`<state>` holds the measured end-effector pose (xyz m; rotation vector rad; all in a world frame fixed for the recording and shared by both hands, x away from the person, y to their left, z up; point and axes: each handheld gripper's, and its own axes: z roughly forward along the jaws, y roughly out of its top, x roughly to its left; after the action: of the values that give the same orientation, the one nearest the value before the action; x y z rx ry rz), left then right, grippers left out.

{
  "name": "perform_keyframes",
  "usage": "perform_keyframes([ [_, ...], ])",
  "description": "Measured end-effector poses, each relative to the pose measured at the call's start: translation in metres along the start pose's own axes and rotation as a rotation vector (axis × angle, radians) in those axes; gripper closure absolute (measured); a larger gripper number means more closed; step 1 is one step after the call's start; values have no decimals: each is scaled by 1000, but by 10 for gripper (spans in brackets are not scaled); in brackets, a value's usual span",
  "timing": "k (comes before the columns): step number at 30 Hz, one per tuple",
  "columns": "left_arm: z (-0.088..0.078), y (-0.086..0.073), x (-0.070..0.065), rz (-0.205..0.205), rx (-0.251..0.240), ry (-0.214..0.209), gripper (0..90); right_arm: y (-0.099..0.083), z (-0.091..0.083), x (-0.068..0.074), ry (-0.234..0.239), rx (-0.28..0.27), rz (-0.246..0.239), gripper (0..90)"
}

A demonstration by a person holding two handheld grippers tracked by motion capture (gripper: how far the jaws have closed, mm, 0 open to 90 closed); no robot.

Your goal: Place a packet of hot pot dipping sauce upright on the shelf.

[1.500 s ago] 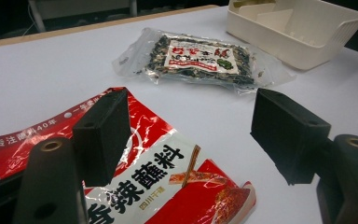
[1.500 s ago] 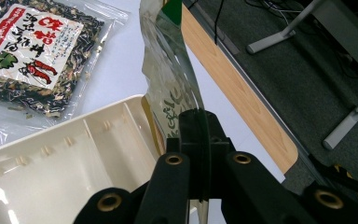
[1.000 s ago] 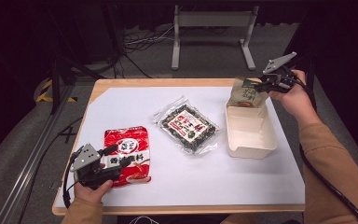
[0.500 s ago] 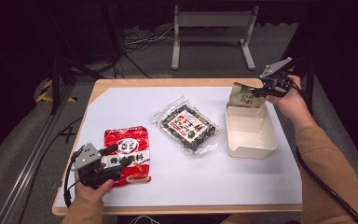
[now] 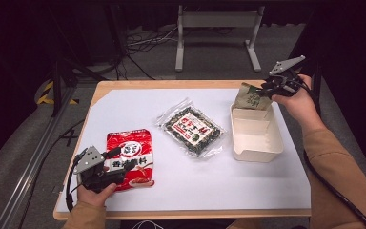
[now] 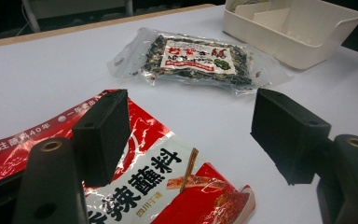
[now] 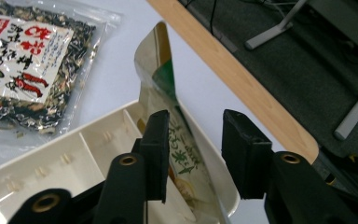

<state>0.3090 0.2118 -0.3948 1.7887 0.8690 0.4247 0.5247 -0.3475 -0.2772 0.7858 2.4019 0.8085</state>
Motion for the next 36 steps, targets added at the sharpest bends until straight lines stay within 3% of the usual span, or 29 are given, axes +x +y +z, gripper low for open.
perform_keyframes([
  [6, 1, 0, 0, 5, 2, 0, 284, 6, -11, 0, -22, -57, 17, 516],
  [17, 8, 3, 0, 14, 8, -19, 283, 11, -41, 18, 31, -200, 61, 442],
  [20, 12, 5, 0, 21, 12, -28, 284, 10, -44, 23, 35, -212, 66, 430],
  [26, 18, 7, 0, 22, 16, -42, 283, 7, -55, 43, 93, -299, 99, 411],
  [31, 20, 10, -1, 10, 16, -60, 282, 5, -58, 56, 140, -328, 121, 411],
  [36, 21, 11, 1, 13, 44, -42, 267, 4, -59, 66, 183, -362, 145, 409],
])
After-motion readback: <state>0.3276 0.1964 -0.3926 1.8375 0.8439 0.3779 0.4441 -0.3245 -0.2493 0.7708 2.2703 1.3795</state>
